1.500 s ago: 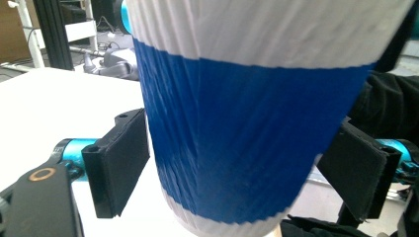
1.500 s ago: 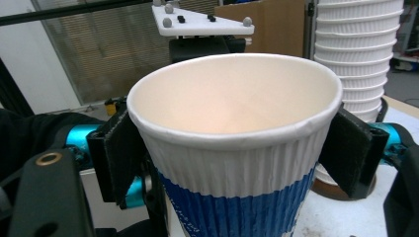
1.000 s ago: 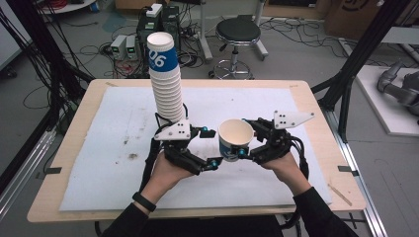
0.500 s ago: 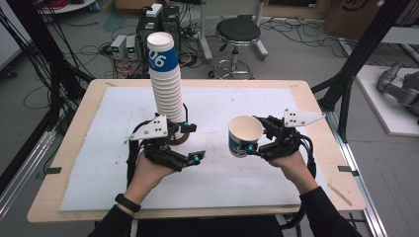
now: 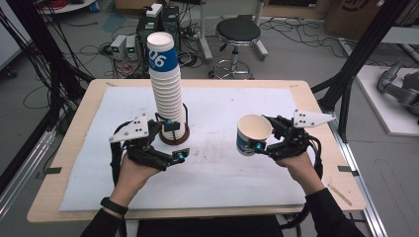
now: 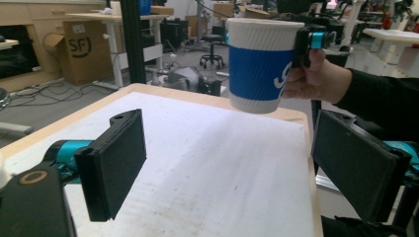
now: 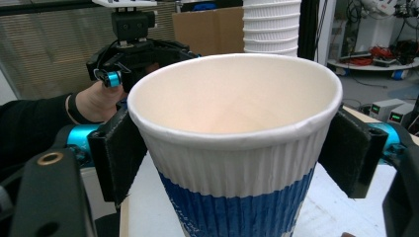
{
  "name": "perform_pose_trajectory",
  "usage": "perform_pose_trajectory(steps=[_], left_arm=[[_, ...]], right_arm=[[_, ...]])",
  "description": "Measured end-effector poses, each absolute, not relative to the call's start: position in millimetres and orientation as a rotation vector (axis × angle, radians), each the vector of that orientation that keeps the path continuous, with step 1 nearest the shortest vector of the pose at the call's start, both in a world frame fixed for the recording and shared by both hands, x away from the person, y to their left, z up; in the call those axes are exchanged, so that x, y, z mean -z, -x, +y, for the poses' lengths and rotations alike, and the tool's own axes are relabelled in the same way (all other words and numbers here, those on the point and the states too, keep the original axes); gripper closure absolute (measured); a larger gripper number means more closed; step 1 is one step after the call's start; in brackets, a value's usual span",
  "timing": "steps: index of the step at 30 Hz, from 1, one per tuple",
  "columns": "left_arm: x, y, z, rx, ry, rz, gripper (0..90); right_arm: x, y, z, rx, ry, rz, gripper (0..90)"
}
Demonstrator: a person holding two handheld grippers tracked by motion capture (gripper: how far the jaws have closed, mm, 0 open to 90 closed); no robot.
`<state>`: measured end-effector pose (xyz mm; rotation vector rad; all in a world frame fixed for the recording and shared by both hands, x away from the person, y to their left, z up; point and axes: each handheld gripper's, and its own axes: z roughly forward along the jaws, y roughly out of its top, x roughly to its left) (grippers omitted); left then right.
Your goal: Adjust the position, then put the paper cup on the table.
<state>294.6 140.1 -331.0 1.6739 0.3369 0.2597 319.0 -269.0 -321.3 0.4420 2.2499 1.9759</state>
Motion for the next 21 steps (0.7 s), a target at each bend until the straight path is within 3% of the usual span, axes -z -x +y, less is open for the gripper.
perform_pose_trajectory(steps=[21], left_arm=[[333.9,-295.8,144.2,-0.288,-1.69,0.357,13.8]], right_arm=[[317.7,-316.5,-277.8,-1.963,-0.449,2.217,20.2]])
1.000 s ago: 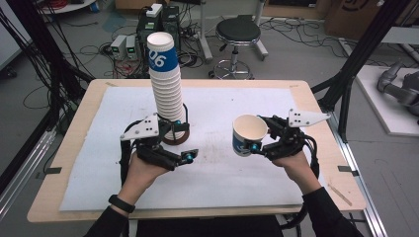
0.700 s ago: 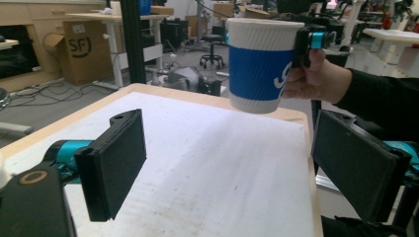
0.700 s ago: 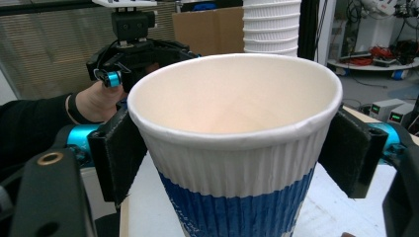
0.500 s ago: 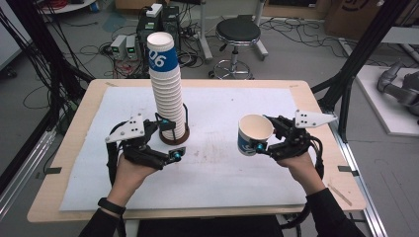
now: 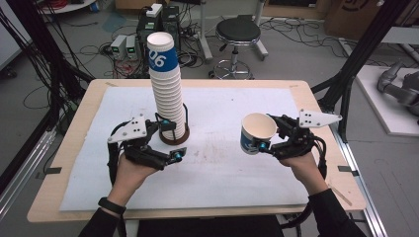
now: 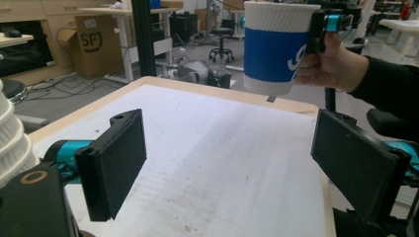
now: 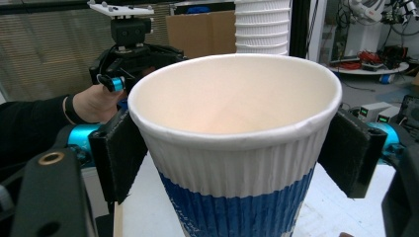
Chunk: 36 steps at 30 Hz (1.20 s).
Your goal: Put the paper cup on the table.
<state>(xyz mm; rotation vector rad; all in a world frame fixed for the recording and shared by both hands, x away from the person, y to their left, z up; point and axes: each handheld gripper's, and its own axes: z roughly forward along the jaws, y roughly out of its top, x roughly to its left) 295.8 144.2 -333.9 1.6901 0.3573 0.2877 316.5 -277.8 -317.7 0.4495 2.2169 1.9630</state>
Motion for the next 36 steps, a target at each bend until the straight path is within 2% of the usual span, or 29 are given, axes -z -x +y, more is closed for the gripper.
perform_pose_trajectory(steps=[17,36], left_arm=[[345.7,-286.5,168.0,-0.37,-1.668,0.431,14.3],[357.3,-284.3,171.6,-0.349,-1.69,0.448,14.3]], right_arm=[[315.2,-326.1,-287.6,-1.918,-0.5,2.157,20.1],[318.7,-359.1,-306.1,-1.836,-0.671,2.077,20.1]])
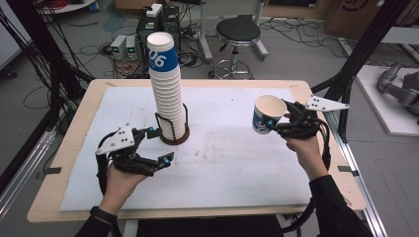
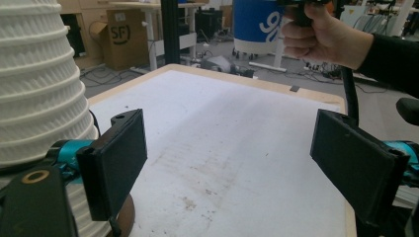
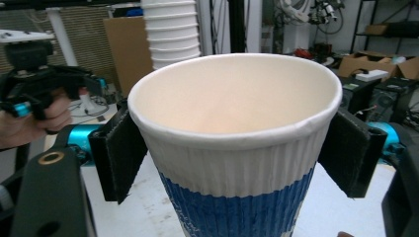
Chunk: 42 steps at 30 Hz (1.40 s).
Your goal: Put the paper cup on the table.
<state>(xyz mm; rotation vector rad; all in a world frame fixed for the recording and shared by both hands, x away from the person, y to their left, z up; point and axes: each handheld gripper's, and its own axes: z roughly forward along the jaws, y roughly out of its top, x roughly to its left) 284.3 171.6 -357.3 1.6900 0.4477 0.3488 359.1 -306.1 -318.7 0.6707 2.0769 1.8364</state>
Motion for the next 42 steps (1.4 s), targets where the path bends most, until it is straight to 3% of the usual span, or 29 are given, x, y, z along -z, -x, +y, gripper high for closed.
perform_pose_trajectory(steps=[16,42], left_arm=[[359.2,-284.2,169.7,-0.34,-1.692,0.449,14.3],[364.2,-286.7,171.1,-0.299,-1.674,0.463,14.3]], right_arm=[[338.7,-397.5,-315.0,-1.7,-0.856,1.977,20.3],[379.6,-418.8,-327.8,-1.638,-1.024,1.896,20.7]])
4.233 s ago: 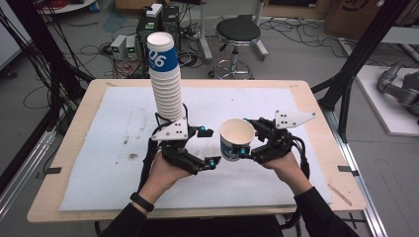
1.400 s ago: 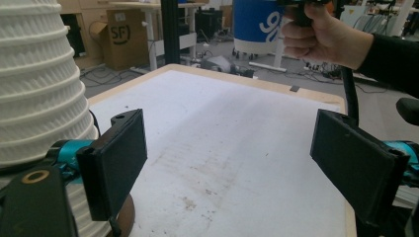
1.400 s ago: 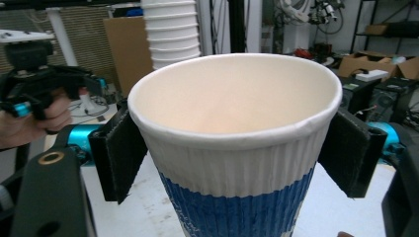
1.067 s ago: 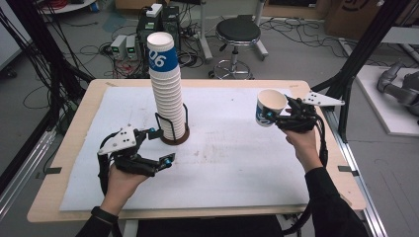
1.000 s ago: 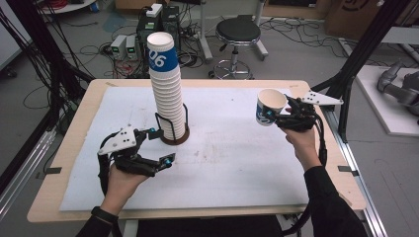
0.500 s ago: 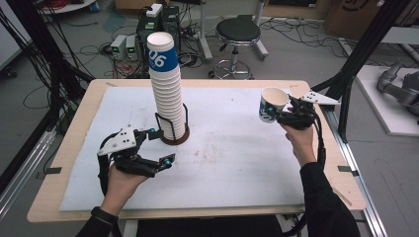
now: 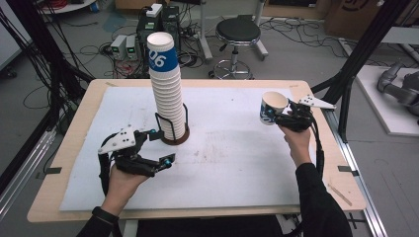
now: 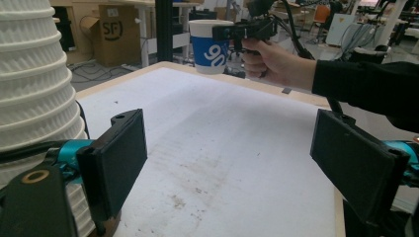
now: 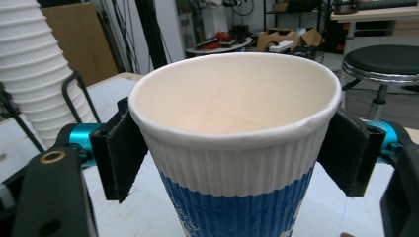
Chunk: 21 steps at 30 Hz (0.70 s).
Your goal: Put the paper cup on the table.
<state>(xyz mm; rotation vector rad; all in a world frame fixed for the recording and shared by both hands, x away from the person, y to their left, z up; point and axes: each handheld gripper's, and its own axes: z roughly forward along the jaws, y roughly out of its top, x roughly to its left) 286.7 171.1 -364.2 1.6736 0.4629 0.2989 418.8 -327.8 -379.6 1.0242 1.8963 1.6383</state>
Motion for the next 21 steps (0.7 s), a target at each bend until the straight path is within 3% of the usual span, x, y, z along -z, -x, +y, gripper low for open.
perform_pose_trajectory(steps=[21], left_arm=[[365.6,-286.1,167.2,-0.287,-1.684,0.446,14.3]], right_arm=[[420.5,-433.7,-323.6,-1.561,-1.118,1.868,21.7]])
